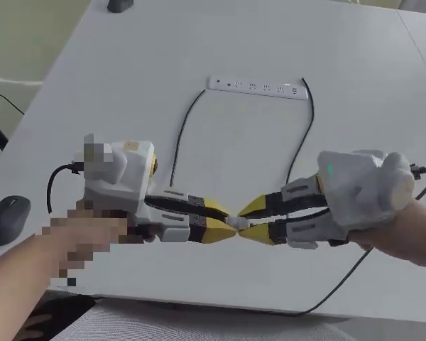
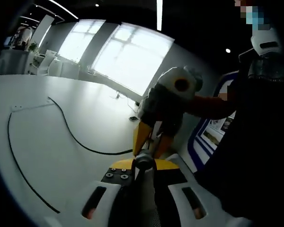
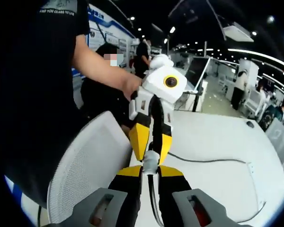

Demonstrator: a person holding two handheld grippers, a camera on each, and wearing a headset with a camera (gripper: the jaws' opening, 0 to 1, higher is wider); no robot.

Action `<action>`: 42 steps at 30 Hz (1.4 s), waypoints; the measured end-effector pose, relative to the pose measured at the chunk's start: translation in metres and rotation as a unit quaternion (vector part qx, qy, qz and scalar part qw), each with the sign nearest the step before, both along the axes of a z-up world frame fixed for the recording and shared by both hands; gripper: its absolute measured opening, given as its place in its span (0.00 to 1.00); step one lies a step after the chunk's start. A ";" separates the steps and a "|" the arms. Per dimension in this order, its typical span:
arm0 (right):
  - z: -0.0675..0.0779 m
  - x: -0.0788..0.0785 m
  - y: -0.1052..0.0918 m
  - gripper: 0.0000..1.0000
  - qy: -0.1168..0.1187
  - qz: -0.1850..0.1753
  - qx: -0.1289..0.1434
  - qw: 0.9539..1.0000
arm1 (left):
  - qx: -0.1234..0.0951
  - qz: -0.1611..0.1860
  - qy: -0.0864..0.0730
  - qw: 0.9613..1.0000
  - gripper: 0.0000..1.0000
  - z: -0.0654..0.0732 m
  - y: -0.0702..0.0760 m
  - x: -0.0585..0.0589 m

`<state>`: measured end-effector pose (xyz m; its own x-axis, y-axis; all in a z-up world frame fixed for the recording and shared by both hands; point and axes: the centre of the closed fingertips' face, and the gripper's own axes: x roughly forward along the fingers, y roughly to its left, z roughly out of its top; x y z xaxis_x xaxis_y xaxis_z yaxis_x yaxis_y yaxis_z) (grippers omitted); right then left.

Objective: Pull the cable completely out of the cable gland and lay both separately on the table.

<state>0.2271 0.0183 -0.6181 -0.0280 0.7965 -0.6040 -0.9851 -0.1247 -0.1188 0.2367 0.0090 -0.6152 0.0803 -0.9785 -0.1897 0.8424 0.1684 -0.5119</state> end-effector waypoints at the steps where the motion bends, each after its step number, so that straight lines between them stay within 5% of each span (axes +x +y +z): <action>1: -0.002 0.001 0.000 0.07 -0.027 0.002 -0.008 1.000 | 0.000 0.001 0.002 1.000 0.14 0.000 0.000 0.000; 6: -0.002 0.003 0.001 0.07 -0.080 -0.012 -0.016 0.997 | -0.004 0.008 0.012 1.000 0.14 0.001 0.001 0.001; 12: -0.002 0.004 0.001 0.07 -0.136 -0.015 -0.022 0.990 | -0.021 0.024 0.042 0.999 0.14 0.002 0.001 0.002; 21: -0.005 0.004 -0.001 0.08 -0.128 -0.015 -0.029 0.991 | -0.010 0.018 0.041 0.999 0.14 -0.002 -0.001 0.000; 23: -0.005 0.003 -0.002 0.08 -0.096 -0.030 -0.027 0.995 | -0.010 0.016 0.041 0.999 0.14 -0.002 -0.002 -0.001; 25: -0.004 0.004 -0.002 0.08 -0.112 -0.021 -0.029 0.993 | -0.009 0.016 0.038 0.999 0.15 -0.001 -0.002 -0.001; 29: -0.005 0.004 -0.002 0.08 -0.101 -0.027 -0.029 0.994 | -0.007 0.018 0.027 0.999 0.15 -0.002 -0.002 -0.001; 35: -0.007 0.005 -0.003 0.09 -0.056 -0.054 -0.024 0.997 | -0.002 0.016 0.010 1.000 0.15 -0.003 -0.002 -0.002; 37: -0.006 0.007 -0.005 0.11 -0.054 -0.058 -0.024 0.997 | 0.003 0.016 -0.002 1.000 0.15 -0.003 -0.002 -0.002; 40: -0.003 0.008 -0.008 0.12 -0.031 -0.079 -0.012 0.996 | 0.015 0.019 -0.050 0.998 0.15 -0.003 0.000 0.001; 42: -0.002 0.011 -0.011 0.13 -0.016 -0.102 -0.008 0.995 | 0.013 0.019 -0.056 0.998 0.15 -0.002 0.001 0.000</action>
<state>0.2377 0.0071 -0.6205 0.1522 0.7742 -0.6143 -0.9859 0.0749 -0.1499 0.2369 0.0099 -0.6172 0.1398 -0.9690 -0.2036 0.8866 0.2140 -0.4100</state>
